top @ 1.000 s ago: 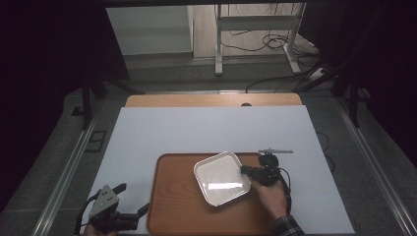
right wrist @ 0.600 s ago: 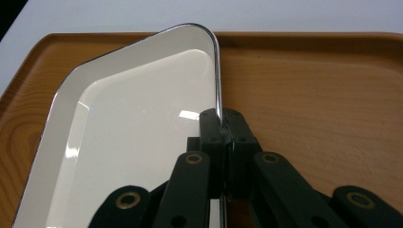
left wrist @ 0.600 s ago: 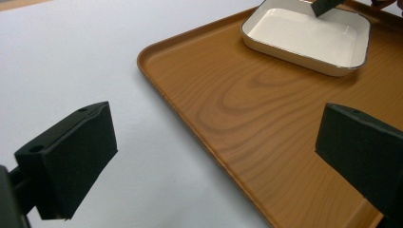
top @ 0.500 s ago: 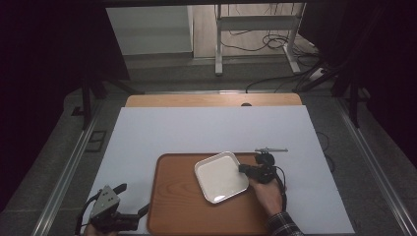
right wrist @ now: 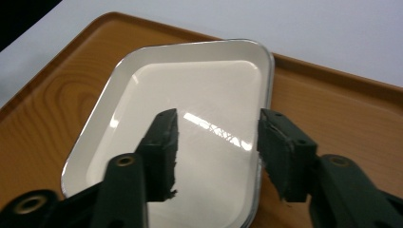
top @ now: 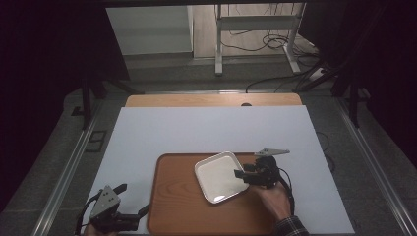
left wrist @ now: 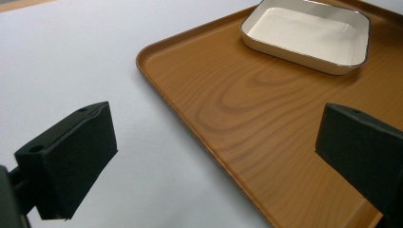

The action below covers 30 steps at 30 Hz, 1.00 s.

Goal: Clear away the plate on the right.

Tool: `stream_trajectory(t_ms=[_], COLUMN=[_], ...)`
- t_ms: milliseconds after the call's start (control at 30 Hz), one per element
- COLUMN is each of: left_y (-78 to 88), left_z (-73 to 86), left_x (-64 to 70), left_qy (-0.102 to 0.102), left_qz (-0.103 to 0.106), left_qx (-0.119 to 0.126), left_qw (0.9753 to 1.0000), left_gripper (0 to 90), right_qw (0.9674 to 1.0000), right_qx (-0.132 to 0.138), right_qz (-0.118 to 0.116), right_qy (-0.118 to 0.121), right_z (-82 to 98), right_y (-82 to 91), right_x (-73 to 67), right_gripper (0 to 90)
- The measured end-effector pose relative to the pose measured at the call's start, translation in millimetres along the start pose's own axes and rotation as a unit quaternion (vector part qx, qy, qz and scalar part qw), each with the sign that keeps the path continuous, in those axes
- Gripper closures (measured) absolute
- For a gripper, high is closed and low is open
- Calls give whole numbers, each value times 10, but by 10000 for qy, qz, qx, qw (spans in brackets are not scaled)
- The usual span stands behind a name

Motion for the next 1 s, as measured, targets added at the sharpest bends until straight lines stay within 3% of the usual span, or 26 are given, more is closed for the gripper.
stream_trajectory(t_ms=[133,500,667,833,933,1000], left_y=[0,-1,0,-1,-4,-4], left_z=[0,0,0,-1,-2,-2], left_x=[1,0,1,3,5,7], left_qy=[-5,-2,-7,-23,-31,-38], left_qz=[-5,-7,-5,-5,-5,-7], left_qx=[-1,-1,-5,-9,-14,-17], left_qw=[10000,10000,10000,10000,10000,10000], left_gripper=[0,0,0,0,0,0], right_qw=[9997,9964,9931,9883,9854,9852], right_qx=[-91,-479,-723,-1023,-1200,-1206], right_qz=[-102,-344,-531,-449,-432,-501], right_qy=[196,603,756,1041,1130,1112], right_z=[23,157,251,373,419,428], right_y=[9,-1,-26,-83,-145,-170], right_x=[-111,-383,-500,-625,-656,-665], right_gripper=[455,765,891,894,894,894])
Point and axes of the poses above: each handheld gripper's, and its own axes: y roughly backward along the jaws, z roughly out of its underside, x roughly to its right, the point moved 2 cm from there along -y, roughly forward along the jaws, and after that the axes turned 6 degrees about -z, right-handed, at the moved point
